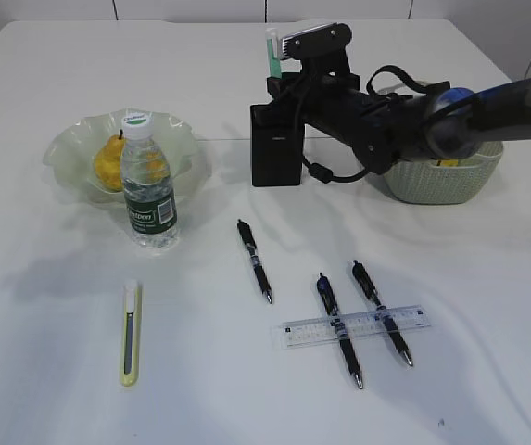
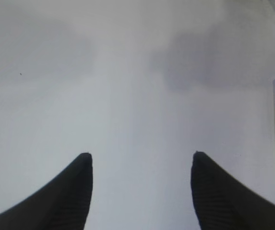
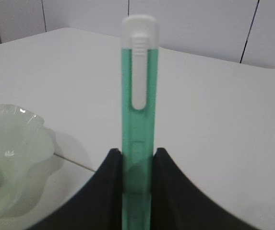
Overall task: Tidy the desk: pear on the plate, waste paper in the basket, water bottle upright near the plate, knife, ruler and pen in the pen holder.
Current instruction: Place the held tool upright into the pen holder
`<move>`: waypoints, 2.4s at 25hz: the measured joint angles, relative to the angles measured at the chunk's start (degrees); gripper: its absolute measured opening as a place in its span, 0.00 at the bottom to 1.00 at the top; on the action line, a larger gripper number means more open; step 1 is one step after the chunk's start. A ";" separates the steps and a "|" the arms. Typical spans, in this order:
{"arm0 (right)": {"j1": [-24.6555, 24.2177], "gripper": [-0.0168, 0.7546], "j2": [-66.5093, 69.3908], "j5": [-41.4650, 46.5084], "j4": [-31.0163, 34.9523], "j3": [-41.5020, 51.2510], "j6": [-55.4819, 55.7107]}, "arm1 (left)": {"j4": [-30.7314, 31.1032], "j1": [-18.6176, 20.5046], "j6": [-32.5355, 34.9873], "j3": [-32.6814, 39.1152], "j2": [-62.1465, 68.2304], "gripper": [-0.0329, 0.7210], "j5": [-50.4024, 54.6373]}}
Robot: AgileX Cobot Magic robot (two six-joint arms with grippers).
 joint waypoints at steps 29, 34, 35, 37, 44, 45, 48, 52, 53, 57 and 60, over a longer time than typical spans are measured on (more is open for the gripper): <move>-0.11 0.35 1.70 -0.50 -3.31 0.00 3.76 | 0.00 0.00 0.00 0.00 0.00 0.65 -0.22; -0.11 0.35 -2.10 5.62 -6.73 0.00 6.74 | 0.00 0.00 0.00 0.00 0.00 0.65 -0.22; -0.11 0.35 -3.09 7.38 -8.66 0.00 8.35 | 0.00 0.00 0.00 0.00 0.00 0.65 -0.22; -0.11 0.35 -5.56 10.81 -13.01 0.00 12.13 | 0.00 0.00 0.00 0.00 0.00 0.65 -0.22; -0.11 0.35 -14.81 23.93 -24.88 0.00 26.13 | 0.00 0.00 0.00 0.00 0.00 0.65 -0.22; -0.11 0.35 -16.13 26.07 -25.12 0.00 26.67 | 0.00 0.00 0.00 0.00 0.00 0.65 -0.22; -0.11 0.35 -19.34 32.36 -25.24 0.00 27.30 | -0.11 0.00 0.00 0.00 0.00 0.65 -0.22; 0.11 0.35 -21.94 40.55 -24.75 0.00 27.38 | -0.11 0.00 0.00 0.00 0.00 0.65 -0.22; 0.22 0.35 -22.25 42.26 -24.31 0.00 26.95 | -0.11 0.00 0.00 0.00 0.00 0.65 -0.22; 0.31 0.35 -22.65 47.13 -14.03 0.00 16.01 | -0.20 0.00 0.00 0.00 0.00 0.65 -0.22; 0.31 0.35 -22.65 51.89 -1.61 0.00 3.35 | -0.20 0.00 0.00 0.00 0.00 0.65 -0.22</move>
